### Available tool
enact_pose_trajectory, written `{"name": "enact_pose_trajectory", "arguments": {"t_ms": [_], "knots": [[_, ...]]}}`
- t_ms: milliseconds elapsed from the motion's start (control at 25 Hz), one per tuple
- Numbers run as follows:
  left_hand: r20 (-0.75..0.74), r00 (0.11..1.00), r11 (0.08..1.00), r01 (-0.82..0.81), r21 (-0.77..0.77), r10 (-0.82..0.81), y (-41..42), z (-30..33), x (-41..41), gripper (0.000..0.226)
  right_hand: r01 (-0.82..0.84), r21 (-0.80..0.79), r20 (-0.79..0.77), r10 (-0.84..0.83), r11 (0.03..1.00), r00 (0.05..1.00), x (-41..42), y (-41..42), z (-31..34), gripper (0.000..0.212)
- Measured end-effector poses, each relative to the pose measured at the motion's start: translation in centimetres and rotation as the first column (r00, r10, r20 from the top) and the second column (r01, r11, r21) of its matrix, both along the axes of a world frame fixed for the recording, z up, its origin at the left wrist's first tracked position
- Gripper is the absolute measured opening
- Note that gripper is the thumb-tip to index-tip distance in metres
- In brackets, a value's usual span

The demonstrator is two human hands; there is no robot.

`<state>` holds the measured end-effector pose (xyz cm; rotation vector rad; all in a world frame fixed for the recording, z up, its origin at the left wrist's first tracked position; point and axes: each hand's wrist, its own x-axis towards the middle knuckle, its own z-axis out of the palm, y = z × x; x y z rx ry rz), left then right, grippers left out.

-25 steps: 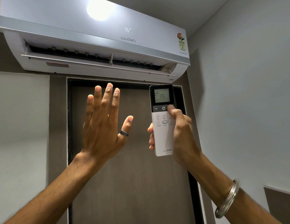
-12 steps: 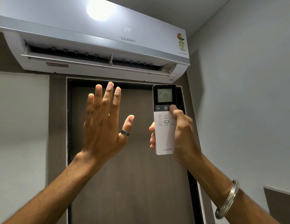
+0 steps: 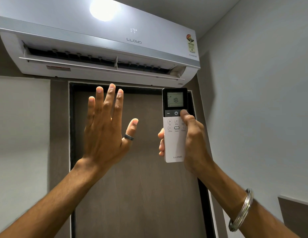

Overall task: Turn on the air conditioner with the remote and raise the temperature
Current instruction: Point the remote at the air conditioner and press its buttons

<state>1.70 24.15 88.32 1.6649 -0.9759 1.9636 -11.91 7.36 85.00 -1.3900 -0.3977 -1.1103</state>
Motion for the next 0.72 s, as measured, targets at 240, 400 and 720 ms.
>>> {"name": "enact_pose_trajectory", "arguments": {"t_ms": [240,400,720], "knots": [[-0.001,1.000,1.000,0.003,0.005,-0.003,-0.1,-0.1,-0.2,0.079,0.009,0.011,-0.004,-0.009,1.000,1.000,0.7,-0.4,-0.1,0.071],[-0.001,1.000,1.000,-0.010,0.010,0.010,-0.1,-0.2,-0.1,0.079,0.035,0.018,-0.025,-0.034,0.999,0.999,1.0,-0.6,-0.3,0.070],[-0.019,1.000,1.000,-0.010,0.016,0.011,-0.2,-0.7,0.2,0.080,0.006,-0.002,-0.020,-0.006,1.000,1.000,1.1,-0.2,-0.5,0.072]]}}
